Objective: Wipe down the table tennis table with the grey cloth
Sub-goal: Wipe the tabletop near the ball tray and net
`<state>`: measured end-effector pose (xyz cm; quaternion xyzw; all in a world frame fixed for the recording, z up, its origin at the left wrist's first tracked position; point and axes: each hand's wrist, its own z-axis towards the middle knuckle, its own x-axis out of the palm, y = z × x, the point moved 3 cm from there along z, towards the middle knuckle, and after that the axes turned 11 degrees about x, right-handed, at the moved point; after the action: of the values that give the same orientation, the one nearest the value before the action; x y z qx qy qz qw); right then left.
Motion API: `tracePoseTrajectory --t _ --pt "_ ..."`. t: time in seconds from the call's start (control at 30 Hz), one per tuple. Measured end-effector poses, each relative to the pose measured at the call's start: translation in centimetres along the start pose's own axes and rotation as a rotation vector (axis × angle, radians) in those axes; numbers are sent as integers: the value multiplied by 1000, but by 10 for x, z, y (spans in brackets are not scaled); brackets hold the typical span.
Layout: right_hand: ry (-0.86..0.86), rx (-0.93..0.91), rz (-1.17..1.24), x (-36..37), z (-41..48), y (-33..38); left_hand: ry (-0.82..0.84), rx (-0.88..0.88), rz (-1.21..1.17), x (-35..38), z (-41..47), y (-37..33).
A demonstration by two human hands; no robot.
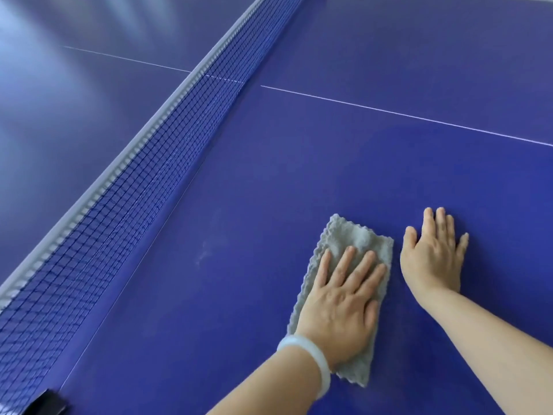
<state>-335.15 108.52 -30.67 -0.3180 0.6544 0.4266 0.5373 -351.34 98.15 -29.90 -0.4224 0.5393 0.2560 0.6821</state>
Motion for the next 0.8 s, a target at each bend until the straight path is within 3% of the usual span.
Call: tracePoseTrajectory --t 0.13,0.3,0.4,0.6,0.73,0.8 --pt "-20 3 -10 0 1 0 19 -29 43 -21 54 64" --pt "-21 6 -81 4 -1 1 -72 -435 57 -46 20 146" --pt "-22 3 -102 4 -2 4 -92 -550 72 -41 -21 122" --pt "17 -4 -85 1 0 2 45 -81 57 -9 38 24" --pt "-20 -30 -52 1 -1 -1 120 97 60 -13 104 48" --pt "-28 -23 -64 0 -1 -2 120 97 88 -21 117 82"
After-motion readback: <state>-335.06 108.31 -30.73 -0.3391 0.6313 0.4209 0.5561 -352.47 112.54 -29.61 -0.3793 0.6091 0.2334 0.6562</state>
